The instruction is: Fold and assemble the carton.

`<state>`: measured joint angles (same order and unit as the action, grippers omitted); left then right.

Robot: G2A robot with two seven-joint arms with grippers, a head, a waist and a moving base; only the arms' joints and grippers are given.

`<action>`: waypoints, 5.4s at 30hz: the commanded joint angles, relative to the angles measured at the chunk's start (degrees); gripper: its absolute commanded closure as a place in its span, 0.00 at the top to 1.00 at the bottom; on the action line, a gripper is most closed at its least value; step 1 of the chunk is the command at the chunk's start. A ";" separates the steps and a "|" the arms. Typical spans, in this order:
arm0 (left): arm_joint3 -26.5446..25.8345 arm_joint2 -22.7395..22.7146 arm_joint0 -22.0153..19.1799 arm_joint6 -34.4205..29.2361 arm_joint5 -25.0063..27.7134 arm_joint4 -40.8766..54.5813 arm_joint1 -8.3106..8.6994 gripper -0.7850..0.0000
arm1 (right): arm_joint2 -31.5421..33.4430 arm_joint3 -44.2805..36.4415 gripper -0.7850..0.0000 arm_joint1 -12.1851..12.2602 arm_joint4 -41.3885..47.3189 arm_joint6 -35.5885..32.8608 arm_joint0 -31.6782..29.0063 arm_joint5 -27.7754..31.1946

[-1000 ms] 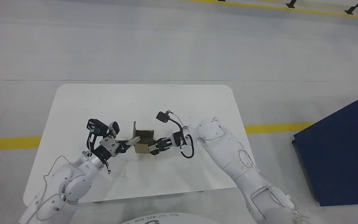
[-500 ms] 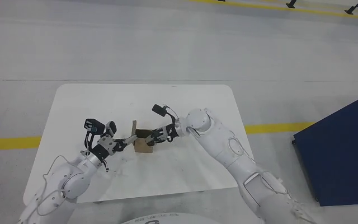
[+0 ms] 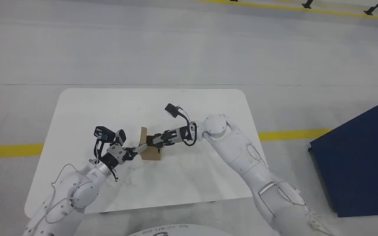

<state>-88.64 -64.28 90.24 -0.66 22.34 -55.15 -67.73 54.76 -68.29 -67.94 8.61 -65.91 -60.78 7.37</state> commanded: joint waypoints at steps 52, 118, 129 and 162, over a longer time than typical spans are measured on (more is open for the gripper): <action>0.51 -8.35 4.81 9.54 5.69 7.21 1.00 1.00 | -6.24 9.60 0.00 -3.43 3.61 10.61 3.99 -3.80; 29.34 3.45 -20.08 -43.58 17.22 56.95 -2.62 1.00 | -4.08 4.48 0.00 -2.90 -2.20 14.03 0.48 -3.64; 36.91 8.61 -26.13 -45.41 15.40 57.51 -4.37 0.97 | -1.86 3.00 0.00 -2.07 -1.84 13.15 -1.14 -2.99; -5.17 0.31 -15.98 -48.19 -16.85 32.87 0.70 0.26 | -3.60 2.48 0.00 -2.69 -3.53 15.45 -0.83 -5.23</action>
<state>-94.29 -64.38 74.58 -48.88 6.05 -22.10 -66.97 51.13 -65.81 -70.64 5.06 -50.43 -61.60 2.12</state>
